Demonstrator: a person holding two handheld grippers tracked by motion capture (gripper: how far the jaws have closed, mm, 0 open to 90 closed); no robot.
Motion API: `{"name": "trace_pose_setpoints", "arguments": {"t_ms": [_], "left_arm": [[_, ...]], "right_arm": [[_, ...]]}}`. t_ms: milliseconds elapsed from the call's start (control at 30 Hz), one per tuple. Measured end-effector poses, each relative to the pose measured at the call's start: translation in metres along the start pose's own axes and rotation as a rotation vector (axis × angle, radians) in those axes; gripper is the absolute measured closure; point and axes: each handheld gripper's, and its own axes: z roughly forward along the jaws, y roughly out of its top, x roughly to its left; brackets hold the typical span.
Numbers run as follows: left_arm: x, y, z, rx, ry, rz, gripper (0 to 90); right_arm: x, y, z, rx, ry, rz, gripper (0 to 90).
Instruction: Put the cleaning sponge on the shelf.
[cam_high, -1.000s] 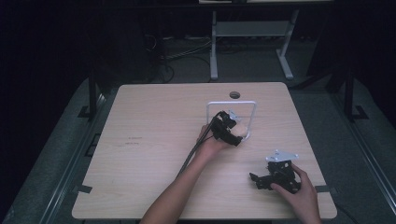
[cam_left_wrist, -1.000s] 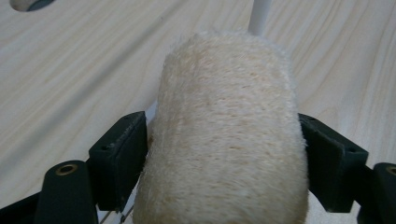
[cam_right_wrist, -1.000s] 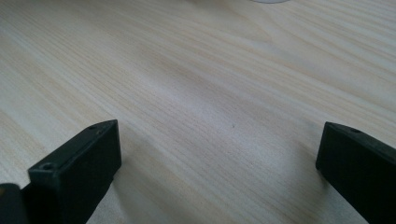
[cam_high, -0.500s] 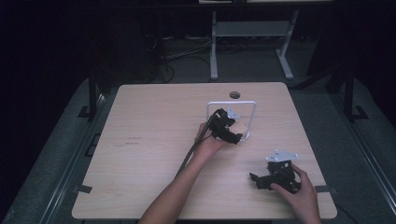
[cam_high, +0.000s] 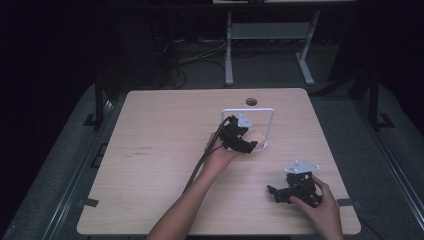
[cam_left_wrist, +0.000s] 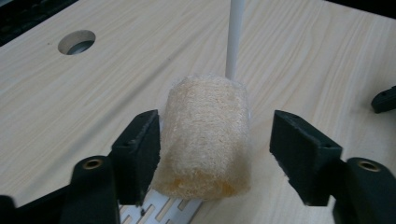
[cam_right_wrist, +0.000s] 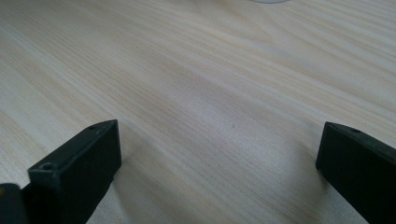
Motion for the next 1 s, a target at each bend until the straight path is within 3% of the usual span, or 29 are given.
{"name": "trace_pose_setpoints", "arguments": {"t_ms": [67, 133, 200, 233, 267, 300, 333, 367, 433, 800, 867, 1000], "left_arm": [[0.000, 0.000, -0.003, -0.007, 0.001, -0.004, 34.8], [0.001, -0.001, -0.008, -0.017, -0.006, -0.002, 40.8], [0.001, -0.002, -0.013, -0.030, -0.015, -0.004, 54.3], [0.000, -0.002, -0.017, -0.036, -0.029, -0.013, 54.3], [0.000, -0.003, -0.020, -0.038, -0.068, -0.036, 66.8], [0.000, -0.003, -0.020, -0.038, -0.068, -0.036, 72.2], [0.000, -0.004, -0.021, -0.034, -0.085, -0.041, 72.2], [0.000, -0.005, -0.022, -0.026, -0.105, -0.041, 83.7], [-0.001, -0.008, -0.021, -0.014, -0.128, -0.044, 89.8], [-0.015, -0.023, 0.003, 0.038, -0.175, -0.044, 89.8], [-0.014, -0.025, 0.007, 0.061, -0.172, -0.028, 89.8], [-0.012, -0.028, 0.013, 0.076, -0.172, -0.042, 89.8]], "right_arm": [[0.000, 0.000, 0.000, 0.000, 0.000, 0.000, 0.0], [0.000, 0.000, 0.000, 0.000, 0.000, 0.000, 0.0], [0.000, 0.000, 0.000, 0.001, -0.002, -0.002, 0.0], [0.000, 0.000, 0.000, 0.001, -0.002, -0.002, 0.0], [0.000, 0.000, 0.000, 0.001, -0.002, -0.002, 0.0], [0.000, 0.000, 0.000, 0.001, -0.002, -0.002, 0.0], [0.000, 0.000, 0.000, 0.001, -0.002, -0.002, 0.0], [0.000, 0.000, 0.000, 0.000, -0.002, -0.003, 0.0], [0.000, 0.000, 0.000, 0.001, -0.002, -0.002, 0.0], [0.000, 0.000, 0.000, 0.000, -0.002, -0.002, 0.0], [0.000, 0.000, 0.000, 0.001, -0.002, -0.001, 0.0], [0.000, 0.000, 0.000, 0.000, -0.001, -0.001, 0.0]]}}
